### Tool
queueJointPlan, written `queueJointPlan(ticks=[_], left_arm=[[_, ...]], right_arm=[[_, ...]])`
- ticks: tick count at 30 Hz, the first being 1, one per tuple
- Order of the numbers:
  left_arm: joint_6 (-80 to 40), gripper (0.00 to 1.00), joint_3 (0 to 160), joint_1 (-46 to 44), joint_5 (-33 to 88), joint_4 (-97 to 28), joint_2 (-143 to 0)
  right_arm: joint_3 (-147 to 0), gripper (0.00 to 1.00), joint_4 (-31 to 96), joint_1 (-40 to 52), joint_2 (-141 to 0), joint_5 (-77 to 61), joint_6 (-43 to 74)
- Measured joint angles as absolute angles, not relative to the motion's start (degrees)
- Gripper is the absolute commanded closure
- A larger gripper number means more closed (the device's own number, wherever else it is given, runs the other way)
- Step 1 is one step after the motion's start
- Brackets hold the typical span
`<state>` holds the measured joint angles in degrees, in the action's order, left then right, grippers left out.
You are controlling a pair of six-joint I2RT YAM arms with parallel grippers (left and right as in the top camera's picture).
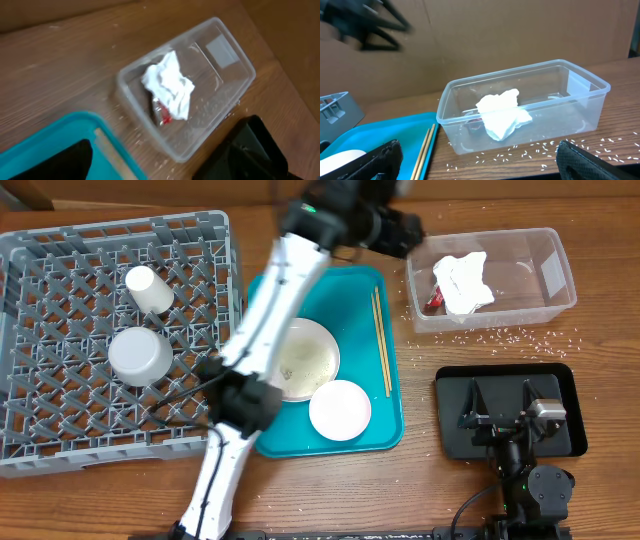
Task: Sort waste into correct bins and load items into the dishwasher
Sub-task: 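Carry the tissue to the clear bin and release it, then move the left gripper back toward the white plate on the tray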
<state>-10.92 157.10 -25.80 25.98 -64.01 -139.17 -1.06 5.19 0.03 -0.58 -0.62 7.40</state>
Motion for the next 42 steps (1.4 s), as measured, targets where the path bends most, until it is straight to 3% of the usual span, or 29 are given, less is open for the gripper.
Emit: queueJointPlan(ticks=[6, 10, 20, 37, 42], left_arm=[[-10.79, 0.00, 157.60, -16.86, 27.66, -75.64, -131.98], [-10.79, 0.06, 157.60, -13.89, 27.27, -82.26, -132.05], [-15.42, 0.06, 157.51, -9.98, 14.04, -96.64, -132.14], [-13.89, 0.08, 156.46, -21.41, 12.75, -96.68, -132.11], [-13.08, 0.08, 148.27, -23.66, 9.65, -96.64, -130.08]], right_arm=[[-1.06, 0.00, 5.15, 0.03, -0.58, -0.60, 7.44], [-1.06, 0.00, 5.15, 0.03, -0.58, -0.60, 7.44], [-1.06, 0.00, 5.15, 0.03, -0.58, -0.60, 7.44], [-1.06, 0.00, 5.19, 0.03, -0.58, -0.60, 7.44], [-1.06, 0.00, 5.15, 0.03, -0.58, -0.62, 7.42]])
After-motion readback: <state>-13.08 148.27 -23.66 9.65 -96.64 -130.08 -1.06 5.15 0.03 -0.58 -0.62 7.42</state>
